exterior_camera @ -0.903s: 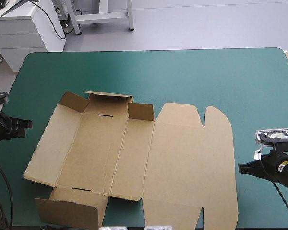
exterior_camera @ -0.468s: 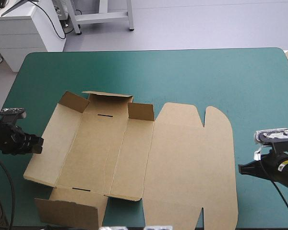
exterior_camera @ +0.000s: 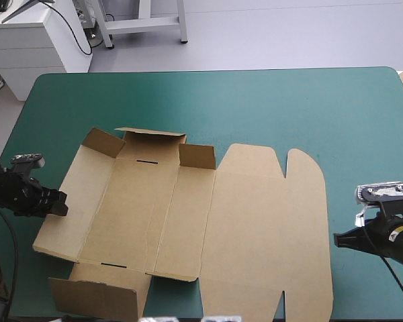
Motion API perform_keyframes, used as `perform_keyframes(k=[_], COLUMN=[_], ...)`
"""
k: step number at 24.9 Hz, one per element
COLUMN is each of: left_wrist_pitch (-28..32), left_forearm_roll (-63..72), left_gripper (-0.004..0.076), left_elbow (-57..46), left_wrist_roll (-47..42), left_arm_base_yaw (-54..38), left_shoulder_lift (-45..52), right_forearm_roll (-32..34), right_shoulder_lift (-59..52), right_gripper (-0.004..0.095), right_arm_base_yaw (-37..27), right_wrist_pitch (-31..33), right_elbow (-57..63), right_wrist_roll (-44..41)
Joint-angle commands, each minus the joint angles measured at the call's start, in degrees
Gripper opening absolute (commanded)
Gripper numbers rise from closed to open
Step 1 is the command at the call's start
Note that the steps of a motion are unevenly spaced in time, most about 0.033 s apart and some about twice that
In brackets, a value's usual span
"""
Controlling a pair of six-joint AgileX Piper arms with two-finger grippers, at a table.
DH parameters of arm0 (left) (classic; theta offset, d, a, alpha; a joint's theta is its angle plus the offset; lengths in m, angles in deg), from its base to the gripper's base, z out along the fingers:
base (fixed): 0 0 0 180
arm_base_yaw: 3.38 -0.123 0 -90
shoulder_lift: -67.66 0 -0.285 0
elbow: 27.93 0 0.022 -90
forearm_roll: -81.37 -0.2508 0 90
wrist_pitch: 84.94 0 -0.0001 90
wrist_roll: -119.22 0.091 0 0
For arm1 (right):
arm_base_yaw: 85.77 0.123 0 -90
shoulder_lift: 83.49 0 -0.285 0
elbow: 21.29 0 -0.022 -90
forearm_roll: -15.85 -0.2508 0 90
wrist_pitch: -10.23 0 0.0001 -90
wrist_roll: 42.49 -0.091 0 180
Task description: Fold the box
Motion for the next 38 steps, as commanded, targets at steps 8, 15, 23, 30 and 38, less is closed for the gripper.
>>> perform_keyframes(k=[8,15,23,30,38], left_wrist_pitch=[-4.5,-4.5,-4.6,-4.6,-4.6], left_forearm_roll=[3.2,8.6,5.7,4.7,4.4], left_gripper=[0.0414,0.0414,0.0414,0.0253,0.0006], left_elbow=[-2.9,-4.0,-4.0,-4.0,-4.0], left_wrist_roll=[2.1,3.5,3.1,2.0,2.7], left_arm_base_yaw=[0.0,0.0,6.8,7.3,7.3], left_shoulder_lift=[1.0,1.1,1.1,1.0,0.9], right_forearm_roll=[0.3,0.3,0.3,0.3,0.3], right_shoulder_lift=[-0.2,-0.2,-0.2,-0.2,-0.2], right_gripper=[-0.0021,-0.0021,-0.0021,-0.0021,-0.0021], right_arm_base_yaw=[-0.4,-0.4,-0.4,-0.4,-0.4], right_wrist_pitch=[-2.5,-2.6,-2.7,-2.6,-2.6], right_elbow=[-1.5,-1.5,-1.5,-1.5,-1.5], right_wrist_roll=[0.4,0.5,0.5,0.5,0.5])
